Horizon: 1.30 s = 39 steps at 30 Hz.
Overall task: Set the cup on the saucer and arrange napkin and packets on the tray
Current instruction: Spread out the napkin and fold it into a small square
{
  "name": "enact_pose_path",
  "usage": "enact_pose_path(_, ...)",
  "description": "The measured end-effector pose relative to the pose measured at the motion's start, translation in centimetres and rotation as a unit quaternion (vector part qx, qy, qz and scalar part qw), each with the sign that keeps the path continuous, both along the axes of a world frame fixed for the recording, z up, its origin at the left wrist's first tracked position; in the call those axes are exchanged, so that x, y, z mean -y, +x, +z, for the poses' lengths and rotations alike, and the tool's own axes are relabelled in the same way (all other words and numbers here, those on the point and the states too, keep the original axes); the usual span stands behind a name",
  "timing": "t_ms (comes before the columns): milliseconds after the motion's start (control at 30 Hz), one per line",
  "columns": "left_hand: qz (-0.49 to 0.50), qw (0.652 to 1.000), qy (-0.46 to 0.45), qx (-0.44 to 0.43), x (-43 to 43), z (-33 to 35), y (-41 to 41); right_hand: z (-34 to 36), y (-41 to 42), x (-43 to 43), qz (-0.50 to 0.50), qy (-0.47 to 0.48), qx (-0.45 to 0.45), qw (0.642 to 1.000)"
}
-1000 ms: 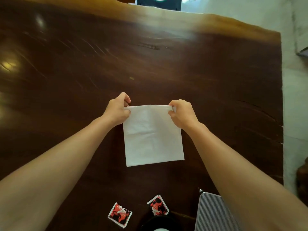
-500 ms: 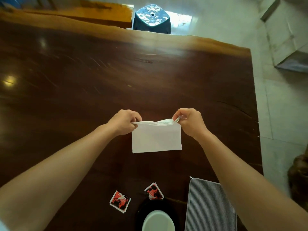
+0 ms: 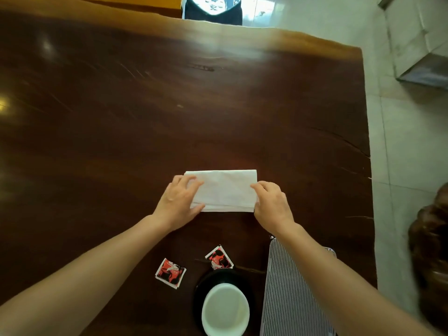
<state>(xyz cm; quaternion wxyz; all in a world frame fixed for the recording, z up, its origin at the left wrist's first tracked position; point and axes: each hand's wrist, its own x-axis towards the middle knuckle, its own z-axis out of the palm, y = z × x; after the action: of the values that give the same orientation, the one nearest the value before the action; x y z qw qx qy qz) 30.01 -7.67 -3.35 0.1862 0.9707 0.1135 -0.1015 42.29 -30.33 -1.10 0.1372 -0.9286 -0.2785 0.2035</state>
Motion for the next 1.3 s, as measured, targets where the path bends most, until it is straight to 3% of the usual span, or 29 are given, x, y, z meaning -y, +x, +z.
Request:
enact_pose_path(67,0.045,0.999,-0.012,0.010,-0.2,-0.3,0.7,-0.9,-0.4,-0.9,-0.025,0.023,0.017,0.999)
enact_pose_path(167,0.191,0.977,-0.092,0.018,-0.2,-0.8,2.0,-1.7,-0.1,-2.7,-0.182,0.050,-0.057,0.980)
enact_pose_path(267,0.378,0.908,-0.182,0.019,-0.6,-0.8,3.3,-2.5,0.7,-3.6,-0.295,0.052,-0.108,0.948)
enact_pose_path(400,0.506,0.819,-0.269,-0.011,-1.6,-0.6,3.7,-2.9,2.2,-3.5,-0.405,0.087,-0.151,0.898)
enact_pose_path(567,0.549,0.745,-0.375,-0.053,-2.7,-0.4,3.1,-3.1,2.9,-2.6,-0.382,0.075,-0.163,0.907)
enact_pose_path(700,0.545,0.722,-0.413,-0.109,-2.0,0.7,2.0,-3.6,1.4,-1.9,-0.319,-0.002,-0.174,0.932)
enact_pose_path(867,0.556,0.627,-0.533,-0.113,-1.4,2.4,1.4,-3.9,0.6,-1.6,-0.347,0.005,-0.157,0.925)
enact_pose_path(900,0.550,0.628,-0.537,-0.116,-1.2,2.3,1.1,-3.8,0.4,-1.6,-0.352,0.008,-0.161,0.922)
enact_pose_path(933,0.540,0.652,-0.518,-0.122,-1.0,1.9,0.7,-3.7,0.3,-1.7,-0.357,0.008,-0.162,0.920)
enact_pose_path(1033,0.462,0.810,-0.330,-0.147,-0.5,0.3,-0.6,-3.5,0.1,-1.5,-0.364,0.026,-0.166,0.916)
enact_pose_path(1100,0.399,0.878,-0.211,-0.160,-0.3,0.1,-1.0,-3.2,0.0,-1.4,-0.357,0.031,-0.162,0.919)
enact_pose_path(1200,0.317,0.938,-0.090,-0.109,-0.3,0.1,-0.6,-2.8,0.6,-1.2,-0.296,0.015,-0.120,0.948)
enact_pose_path(1300,0.245,0.966,-0.063,-0.049,-0.1,0.0,0.8,-2.4,1.6,-2.1,-0.256,0.032,-0.077,0.963)
